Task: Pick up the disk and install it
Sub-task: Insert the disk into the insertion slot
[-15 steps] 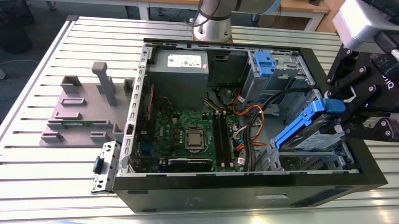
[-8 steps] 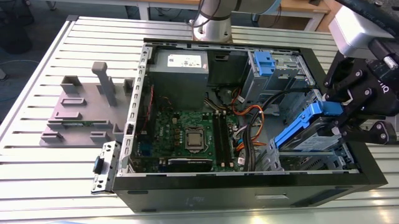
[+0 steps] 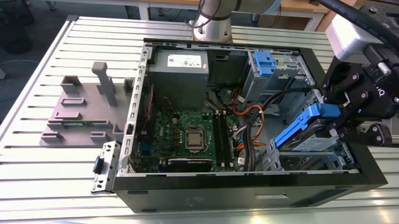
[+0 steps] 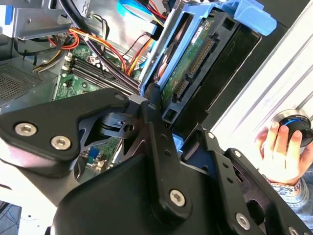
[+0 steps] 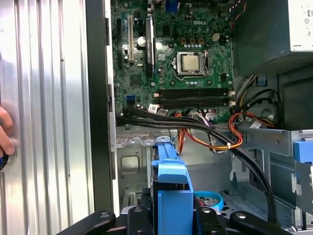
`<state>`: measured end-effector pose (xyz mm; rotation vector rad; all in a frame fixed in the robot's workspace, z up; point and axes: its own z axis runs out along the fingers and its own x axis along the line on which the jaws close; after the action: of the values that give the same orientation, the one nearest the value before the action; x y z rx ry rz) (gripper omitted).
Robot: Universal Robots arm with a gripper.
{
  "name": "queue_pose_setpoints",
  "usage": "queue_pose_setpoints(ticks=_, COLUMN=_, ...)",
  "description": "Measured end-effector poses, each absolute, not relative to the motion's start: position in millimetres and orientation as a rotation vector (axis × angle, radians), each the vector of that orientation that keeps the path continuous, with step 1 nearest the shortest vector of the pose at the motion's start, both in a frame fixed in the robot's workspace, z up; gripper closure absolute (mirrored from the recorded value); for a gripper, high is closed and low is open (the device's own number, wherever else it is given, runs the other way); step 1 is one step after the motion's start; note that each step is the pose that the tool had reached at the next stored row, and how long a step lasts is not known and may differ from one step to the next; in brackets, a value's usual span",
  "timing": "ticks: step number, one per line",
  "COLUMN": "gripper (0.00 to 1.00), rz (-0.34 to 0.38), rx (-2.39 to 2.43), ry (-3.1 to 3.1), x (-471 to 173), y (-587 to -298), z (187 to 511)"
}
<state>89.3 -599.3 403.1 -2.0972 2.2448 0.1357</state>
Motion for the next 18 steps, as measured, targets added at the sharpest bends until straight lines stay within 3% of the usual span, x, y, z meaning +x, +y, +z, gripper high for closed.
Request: queue_pose_setpoints(ticks=18, gripper=0.63, rz=0.136, rx=-2.097, ry=2.245, x=89.3, y=-597.5, z=398.9)
